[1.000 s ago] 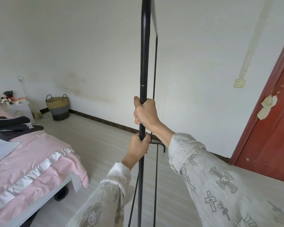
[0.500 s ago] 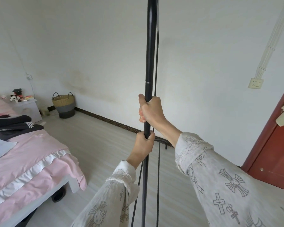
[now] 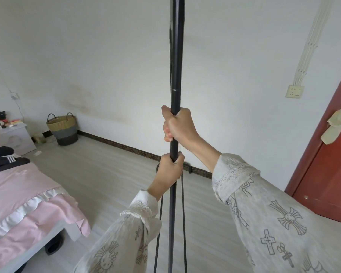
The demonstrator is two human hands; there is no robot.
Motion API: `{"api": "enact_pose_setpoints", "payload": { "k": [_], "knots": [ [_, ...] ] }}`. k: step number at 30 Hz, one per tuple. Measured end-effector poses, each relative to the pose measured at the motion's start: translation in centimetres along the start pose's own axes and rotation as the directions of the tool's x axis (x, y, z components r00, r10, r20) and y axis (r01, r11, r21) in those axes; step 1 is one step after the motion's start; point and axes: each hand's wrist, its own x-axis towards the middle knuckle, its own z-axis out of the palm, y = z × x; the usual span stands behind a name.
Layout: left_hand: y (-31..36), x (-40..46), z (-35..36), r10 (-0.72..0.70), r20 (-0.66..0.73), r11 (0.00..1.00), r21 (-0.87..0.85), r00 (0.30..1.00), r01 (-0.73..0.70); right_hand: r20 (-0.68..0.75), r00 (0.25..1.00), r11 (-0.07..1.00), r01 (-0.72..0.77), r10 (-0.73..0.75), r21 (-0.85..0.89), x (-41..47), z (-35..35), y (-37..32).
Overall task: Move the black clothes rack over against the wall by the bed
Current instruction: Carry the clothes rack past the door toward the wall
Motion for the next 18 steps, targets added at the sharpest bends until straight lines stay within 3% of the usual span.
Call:
{"api": "enact_pose_setpoints", "payload": {
  "k": [10, 18],
  "knots": [
    [4.1, -3.7, 12.2, -0.051, -0.033, 0.999, -0.003, 0.998, 0.051, 0.127, 0.992, 1.000, -0.018, 0.019, -0.007, -3.2, -12.6, -1.2],
    [6.8, -5.1, 21.6, -0.061, -0.006, 0.998, -0.020, 0.998, 0.061, 0.138, 0.990, 0.999, -0.039, 0.044, -0.037, -5.1, -22.6, -2.5]
  ]
}}
